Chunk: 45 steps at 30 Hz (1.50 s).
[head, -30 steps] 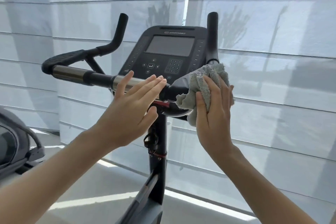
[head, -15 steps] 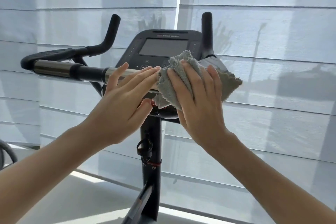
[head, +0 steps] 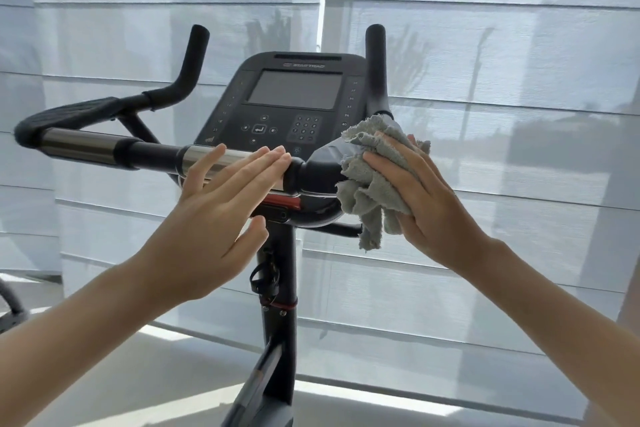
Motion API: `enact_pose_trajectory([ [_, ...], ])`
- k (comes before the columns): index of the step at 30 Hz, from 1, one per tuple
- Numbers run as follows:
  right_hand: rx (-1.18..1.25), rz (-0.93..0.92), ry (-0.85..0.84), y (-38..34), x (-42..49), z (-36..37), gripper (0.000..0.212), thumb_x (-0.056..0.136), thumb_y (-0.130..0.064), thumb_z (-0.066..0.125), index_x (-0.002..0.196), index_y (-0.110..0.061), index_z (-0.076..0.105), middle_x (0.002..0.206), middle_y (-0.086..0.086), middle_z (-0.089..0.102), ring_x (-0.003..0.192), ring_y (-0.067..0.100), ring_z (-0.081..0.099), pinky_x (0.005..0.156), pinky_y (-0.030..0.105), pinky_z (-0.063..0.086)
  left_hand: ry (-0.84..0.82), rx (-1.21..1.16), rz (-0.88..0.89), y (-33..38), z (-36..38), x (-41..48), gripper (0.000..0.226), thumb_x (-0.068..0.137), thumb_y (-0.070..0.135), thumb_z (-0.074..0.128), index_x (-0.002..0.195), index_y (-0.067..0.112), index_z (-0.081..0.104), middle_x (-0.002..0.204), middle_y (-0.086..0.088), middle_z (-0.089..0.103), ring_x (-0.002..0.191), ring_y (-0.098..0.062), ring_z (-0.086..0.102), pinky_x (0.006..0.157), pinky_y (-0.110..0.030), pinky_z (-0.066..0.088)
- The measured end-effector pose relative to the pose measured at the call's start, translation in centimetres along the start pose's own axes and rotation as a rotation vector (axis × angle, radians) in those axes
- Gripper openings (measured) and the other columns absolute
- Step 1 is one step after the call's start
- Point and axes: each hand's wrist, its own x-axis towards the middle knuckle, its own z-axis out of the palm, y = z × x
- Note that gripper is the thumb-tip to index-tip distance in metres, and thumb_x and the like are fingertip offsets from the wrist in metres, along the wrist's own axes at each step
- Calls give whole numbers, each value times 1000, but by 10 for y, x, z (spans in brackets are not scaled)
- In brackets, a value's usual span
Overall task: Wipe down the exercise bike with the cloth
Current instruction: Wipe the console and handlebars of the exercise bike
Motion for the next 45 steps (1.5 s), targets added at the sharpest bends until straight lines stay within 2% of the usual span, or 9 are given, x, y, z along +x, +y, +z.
enact_pose_trajectory([
  [5, 370, 447, 142, 28, -2, -15, 34, 96, 0, 43, 128, -9, 52, 131, 9, 51, 126, 27, 47, 107, 48, 35, -20, -26, -43, 6, -2, 1, 59, 89, 23, 32, 146, 8, 32, 152, -3, 32, 142, -13, 25, 117, -51, 11],
  [11, 759, 951, 131, 32, 44, -1, 21, 93, -28, 55, 111, -25, 65, 115, -6, 65, 108, 9, 58, 97, 31, 42, -59, -72, -123, 16, -8, 3, 61, 87, 24, 33, 146, 10, 33, 152, 0, 31, 143, -12, 21, 116, -49, 11],
  [15, 756, 1078, 171, 13, 47, -8, 15, 92, -23, 58, 97, -35, 66, 90, -31, 66, 92, -12, 58, 80, 8, 40, -115, -136, -245, 28, -14, 6, 62, 86, 27, 35, 147, 14, 30, 154, 4, 25, 145, -8, 14, 118, -44, 7],
  [19, 587, 1197, 214, -27, 51, -10, 21, 95, -21, 52, 111, -32, 60, 117, -18, 58, 109, 2, 53, 89, 5, 36, -180, -169, -386, 48, -22, 12, 71, 81, 18, 50, 148, 11, 27, 156, 1, 23, 146, -10, 10, 118, -46, 9],
  [22, 468, 1181, 216, -65, 54, -9, 32, 97, -14, 48, 128, -17, 52, 138, -8, 38, 131, 9, 34, 99, -1, 21, -265, -143, -446, 57, -31, 17, 74, 80, 17, 52, 149, 10, 25, 156, -2, 21, 146, -12, 8, 118, -45, 8],
  [29, 415, 1163, -54, -105, 70, -25, 41, 98, -10, 45, 137, 0, 40, 152, 18, 22, 144, 29, 12, 114, 48, 22, -506, -14, -460, 62, -55, 29, 73, 89, 20, 45, 152, 14, 8, 159, 1, 6, 146, -10, -3, 117, -33, -8],
  [35, 516, 937, -253, -135, 72, -59, 32, 95, -6, 49, 126, -2, 53, 148, 16, 29, 140, 27, 22, 112, 43, 29, -632, 21, -438, 79, -90, 16, 61, 97, 22, 39, 151, 15, 13, 159, -1, 11, 146, -14, 6, 117, -31, -1],
  [40, 642, 744, -297, -168, 69, -90, 30, 92, -9, 57, 122, -8, 58, 136, 18, 31, 122, 21, 35, 98, 0, 22, -590, 84, -494, 113, -165, -33, 54, 97, 24, 44, 146, 9, 30, 152, -7, 32, 141, -20, 28, 117, -38, 17],
  [45, 846, 616, -387, -226, 66, -96, 43, 91, -12, 58, 133, -10, 49, 132, 13, 40, 109, 25, 50, 92, 32, 46, -594, 216, -638, 148, -250, -101, 47, 91, 24, 46, 131, 1, 53, 132, -14, 57, 121, -28, 55, 102, -46, 43],
])
